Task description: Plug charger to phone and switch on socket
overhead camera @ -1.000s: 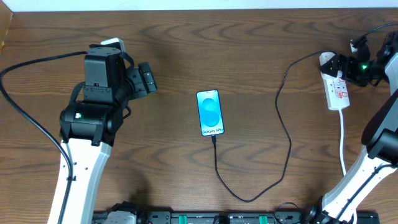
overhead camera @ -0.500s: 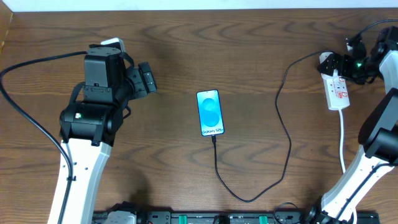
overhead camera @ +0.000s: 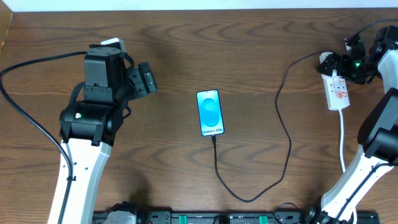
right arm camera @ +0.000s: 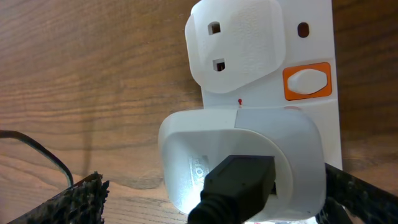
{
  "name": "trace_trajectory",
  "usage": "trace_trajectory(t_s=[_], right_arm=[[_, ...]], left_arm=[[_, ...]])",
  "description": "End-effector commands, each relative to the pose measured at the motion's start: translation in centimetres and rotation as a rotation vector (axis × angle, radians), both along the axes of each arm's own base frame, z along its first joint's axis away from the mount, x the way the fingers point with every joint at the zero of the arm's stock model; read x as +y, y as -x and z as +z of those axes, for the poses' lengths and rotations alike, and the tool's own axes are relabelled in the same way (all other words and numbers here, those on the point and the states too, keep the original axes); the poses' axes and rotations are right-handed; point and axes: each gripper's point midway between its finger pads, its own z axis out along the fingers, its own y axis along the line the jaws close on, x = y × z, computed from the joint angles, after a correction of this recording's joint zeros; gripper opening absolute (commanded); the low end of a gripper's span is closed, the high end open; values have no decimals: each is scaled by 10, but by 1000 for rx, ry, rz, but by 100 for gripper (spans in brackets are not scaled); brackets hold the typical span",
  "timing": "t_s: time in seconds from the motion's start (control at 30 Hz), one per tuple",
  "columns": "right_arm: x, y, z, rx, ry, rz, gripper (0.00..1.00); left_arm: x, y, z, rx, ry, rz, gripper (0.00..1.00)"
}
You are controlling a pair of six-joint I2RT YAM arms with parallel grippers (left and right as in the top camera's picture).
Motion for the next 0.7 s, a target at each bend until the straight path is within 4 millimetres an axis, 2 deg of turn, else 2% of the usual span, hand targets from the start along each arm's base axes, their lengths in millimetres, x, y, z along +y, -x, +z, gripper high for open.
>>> trace_trajectory(t_s=[0.0,0.33,0.53,0.67], right_arm=[[5,5,-9,24,-18,20,99],[-3,5,-7,15,-11,16,99],[-5,-2,13,-6,-2,16,99],[-13,-5,19,-8,41,7,99]], left_arm=[[2,-2,7,-19,-13,3,93],[2,-2,7,-19,-13,3,93],[2,-2,7,-19,-13,3,94],[2,-2,7,-18,-13,3,93]])
